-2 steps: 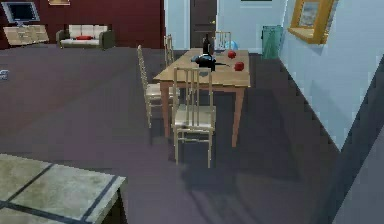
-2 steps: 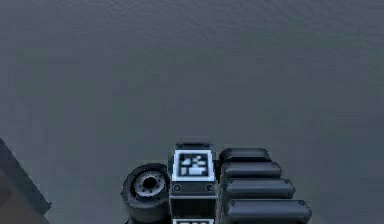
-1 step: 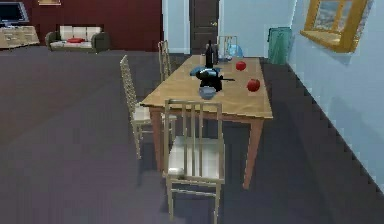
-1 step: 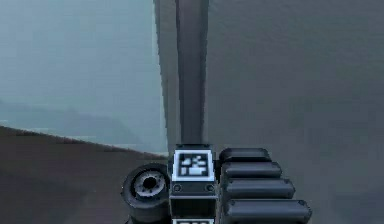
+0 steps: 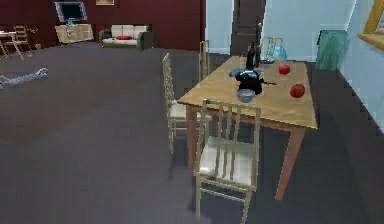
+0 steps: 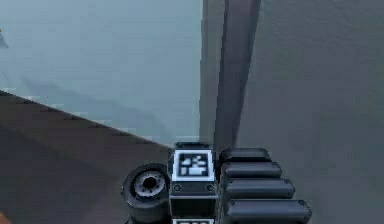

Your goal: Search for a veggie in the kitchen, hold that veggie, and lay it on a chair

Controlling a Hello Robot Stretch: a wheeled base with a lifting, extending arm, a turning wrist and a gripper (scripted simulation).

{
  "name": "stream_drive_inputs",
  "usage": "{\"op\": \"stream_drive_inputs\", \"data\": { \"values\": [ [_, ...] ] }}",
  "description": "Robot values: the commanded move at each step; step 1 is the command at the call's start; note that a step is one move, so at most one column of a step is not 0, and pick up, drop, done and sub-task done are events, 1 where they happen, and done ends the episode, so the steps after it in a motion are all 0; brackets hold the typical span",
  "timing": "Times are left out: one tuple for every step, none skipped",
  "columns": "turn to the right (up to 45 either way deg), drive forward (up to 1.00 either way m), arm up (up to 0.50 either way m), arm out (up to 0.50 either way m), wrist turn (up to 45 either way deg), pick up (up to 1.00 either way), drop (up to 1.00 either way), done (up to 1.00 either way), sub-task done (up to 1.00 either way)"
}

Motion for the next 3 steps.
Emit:
{"op": "stream_drive_inputs", "data": {
  "values": [
    [0.0, 0.35, 0.00, 0.00, 0.0, 0.00, 0.00, 0.00, 0.00],
    [-33.0, 0.00, 0.00, 0.00, 0.0, 0.00, 0.00, 0.00, 0.00],
    [0.0, 1.00, 0.00, 0.00, 0.0, 0.00, 0.00, 0.00, 0.00]
  ]
}}
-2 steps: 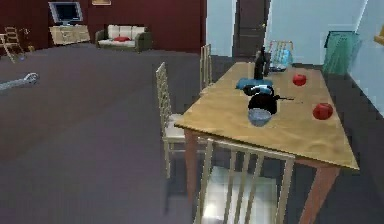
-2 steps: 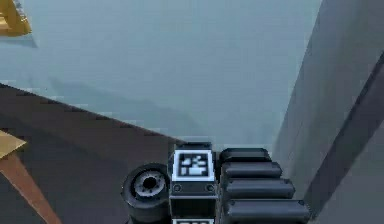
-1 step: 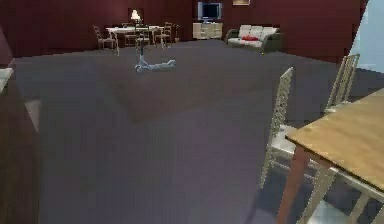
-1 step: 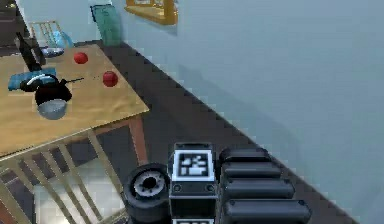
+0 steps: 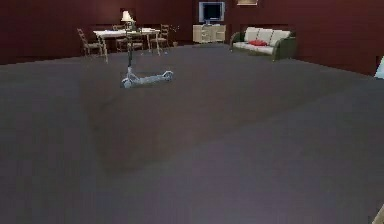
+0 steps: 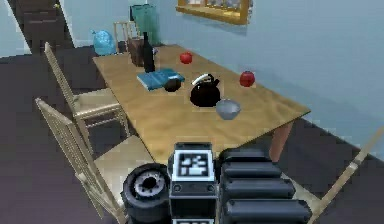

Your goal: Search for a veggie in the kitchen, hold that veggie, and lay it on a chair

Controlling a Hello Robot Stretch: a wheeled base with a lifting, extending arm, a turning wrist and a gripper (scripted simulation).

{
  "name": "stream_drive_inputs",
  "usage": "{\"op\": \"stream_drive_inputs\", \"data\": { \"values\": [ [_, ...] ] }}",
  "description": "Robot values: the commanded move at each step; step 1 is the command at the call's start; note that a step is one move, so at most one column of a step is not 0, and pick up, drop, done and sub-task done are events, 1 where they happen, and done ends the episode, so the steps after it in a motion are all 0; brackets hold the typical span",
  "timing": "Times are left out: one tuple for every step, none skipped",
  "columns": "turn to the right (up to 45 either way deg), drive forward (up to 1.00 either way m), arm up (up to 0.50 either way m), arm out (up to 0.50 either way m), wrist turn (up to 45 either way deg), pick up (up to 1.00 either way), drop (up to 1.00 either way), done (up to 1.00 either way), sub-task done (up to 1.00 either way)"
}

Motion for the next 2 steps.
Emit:
{"op": "stream_drive_inputs", "data": {
  "values": [
    [0.0, 1.00, 0.00, 0.00, 0.0, 0.00, 0.00, 0.00, 0.00],
    [0.0, 1.00, 0.00, 0.00, 0.0, 0.00, 0.00, 0.00, 0.00]
  ]
}}
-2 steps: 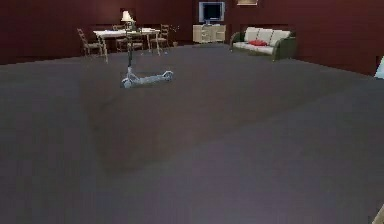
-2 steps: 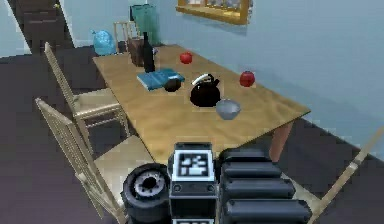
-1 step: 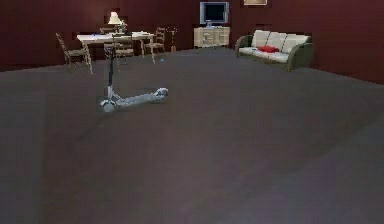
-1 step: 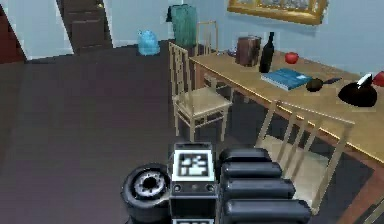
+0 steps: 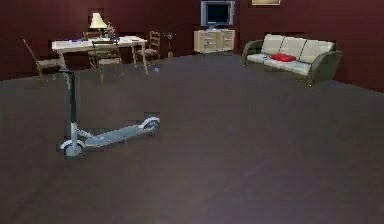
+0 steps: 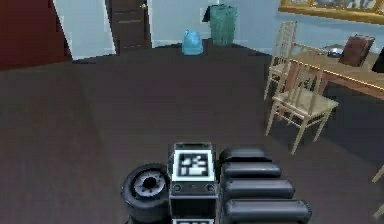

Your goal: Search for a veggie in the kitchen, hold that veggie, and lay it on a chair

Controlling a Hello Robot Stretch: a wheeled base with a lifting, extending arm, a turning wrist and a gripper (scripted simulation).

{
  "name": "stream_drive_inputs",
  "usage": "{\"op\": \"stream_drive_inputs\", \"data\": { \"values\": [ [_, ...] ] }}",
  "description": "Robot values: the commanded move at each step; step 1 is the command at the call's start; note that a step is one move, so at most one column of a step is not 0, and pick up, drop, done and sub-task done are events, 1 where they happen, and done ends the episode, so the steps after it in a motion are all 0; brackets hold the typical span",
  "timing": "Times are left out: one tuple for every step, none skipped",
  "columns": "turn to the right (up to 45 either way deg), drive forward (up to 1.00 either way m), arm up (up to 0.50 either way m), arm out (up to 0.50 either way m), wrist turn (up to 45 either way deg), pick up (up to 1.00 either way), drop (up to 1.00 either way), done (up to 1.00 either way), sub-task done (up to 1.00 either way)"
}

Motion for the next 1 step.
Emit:
{"op": "stream_drive_inputs", "data": {
  "values": [
    [0.0, 1.00, 0.00, 0.00, 0.0, 0.00, 0.00, 0.00, 0.00]
  ]
}}
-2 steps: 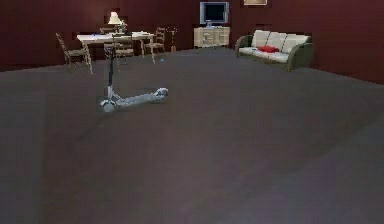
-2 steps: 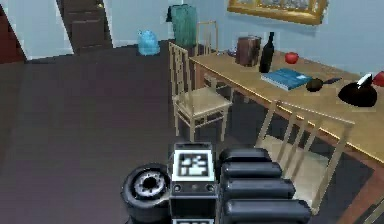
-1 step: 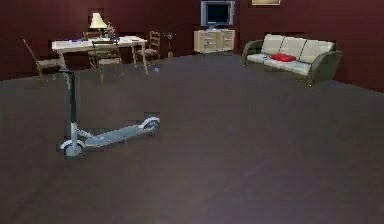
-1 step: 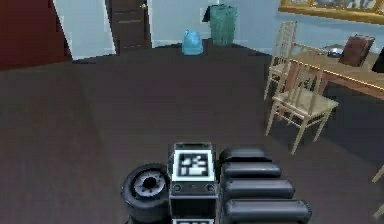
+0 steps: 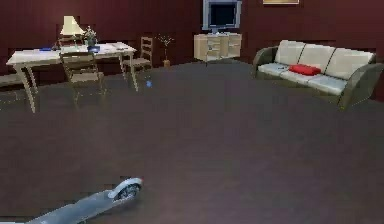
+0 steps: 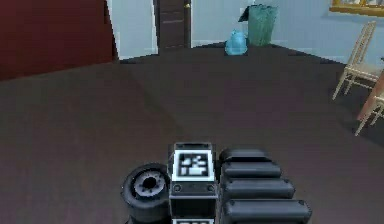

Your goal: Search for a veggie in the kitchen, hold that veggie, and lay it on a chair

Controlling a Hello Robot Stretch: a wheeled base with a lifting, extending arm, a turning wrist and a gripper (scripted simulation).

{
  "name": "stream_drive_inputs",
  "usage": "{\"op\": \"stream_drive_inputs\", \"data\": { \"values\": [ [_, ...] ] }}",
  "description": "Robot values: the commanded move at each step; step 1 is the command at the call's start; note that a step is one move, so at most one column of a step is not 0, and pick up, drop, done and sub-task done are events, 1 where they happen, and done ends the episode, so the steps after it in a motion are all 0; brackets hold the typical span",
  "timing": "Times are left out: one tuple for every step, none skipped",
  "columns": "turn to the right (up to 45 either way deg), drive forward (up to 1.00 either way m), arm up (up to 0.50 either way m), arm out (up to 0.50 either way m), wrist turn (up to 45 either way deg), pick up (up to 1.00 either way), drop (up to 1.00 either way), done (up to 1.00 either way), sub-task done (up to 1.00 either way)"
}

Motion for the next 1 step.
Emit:
{"op": "stream_drive_inputs", "data": {
  "values": [
    [0.0, 1.00, 0.00, 0.00, 0.0, 0.00, 0.00, 0.00, 0.00]
  ]
}}
